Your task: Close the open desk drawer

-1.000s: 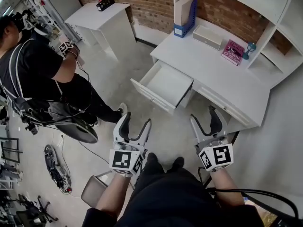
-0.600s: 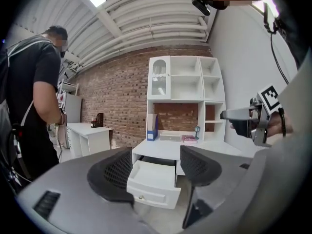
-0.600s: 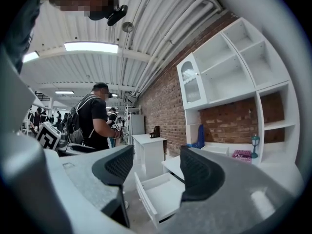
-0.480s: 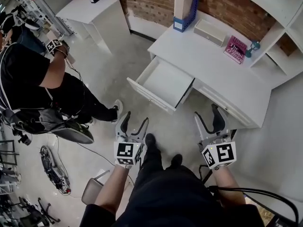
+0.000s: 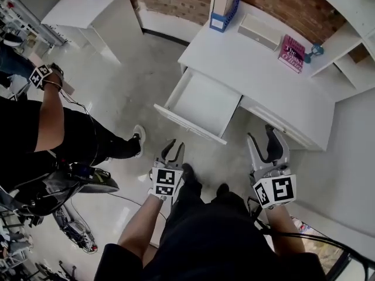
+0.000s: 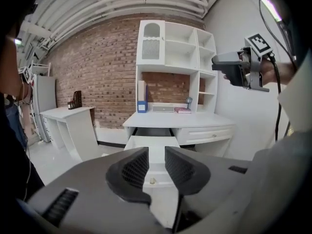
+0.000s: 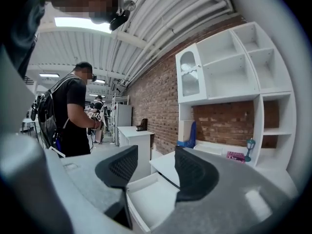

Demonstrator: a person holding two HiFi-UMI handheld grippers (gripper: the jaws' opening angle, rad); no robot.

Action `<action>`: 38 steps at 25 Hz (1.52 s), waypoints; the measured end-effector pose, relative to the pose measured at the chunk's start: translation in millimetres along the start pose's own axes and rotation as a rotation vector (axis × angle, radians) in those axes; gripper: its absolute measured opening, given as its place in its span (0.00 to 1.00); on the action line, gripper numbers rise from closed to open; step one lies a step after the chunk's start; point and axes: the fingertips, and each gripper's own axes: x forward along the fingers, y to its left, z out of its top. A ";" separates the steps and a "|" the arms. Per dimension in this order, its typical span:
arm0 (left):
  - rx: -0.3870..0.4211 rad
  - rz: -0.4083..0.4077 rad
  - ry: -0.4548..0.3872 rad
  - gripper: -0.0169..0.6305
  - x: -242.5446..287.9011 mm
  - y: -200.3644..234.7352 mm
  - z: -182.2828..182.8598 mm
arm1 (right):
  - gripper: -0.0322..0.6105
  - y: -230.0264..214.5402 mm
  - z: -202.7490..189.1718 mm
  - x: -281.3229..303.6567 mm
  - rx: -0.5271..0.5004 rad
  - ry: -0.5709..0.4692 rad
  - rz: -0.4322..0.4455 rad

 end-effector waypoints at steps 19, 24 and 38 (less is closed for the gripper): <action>-0.008 -0.044 0.260 0.02 114.2 20.9 -98.2 | 0.41 -8.3 -66.9 67.2 0.048 0.083 0.038; -0.005 -0.033 0.291 0.02 133.2 19.1 -105.8 | 0.41 -23.7 -81.0 85.1 0.084 0.084 0.046; -0.011 0.045 0.324 0.03 182.3 15.0 -86.6 | 0.40 -56.4 -148.3 155.2 0.125 0.134 0.112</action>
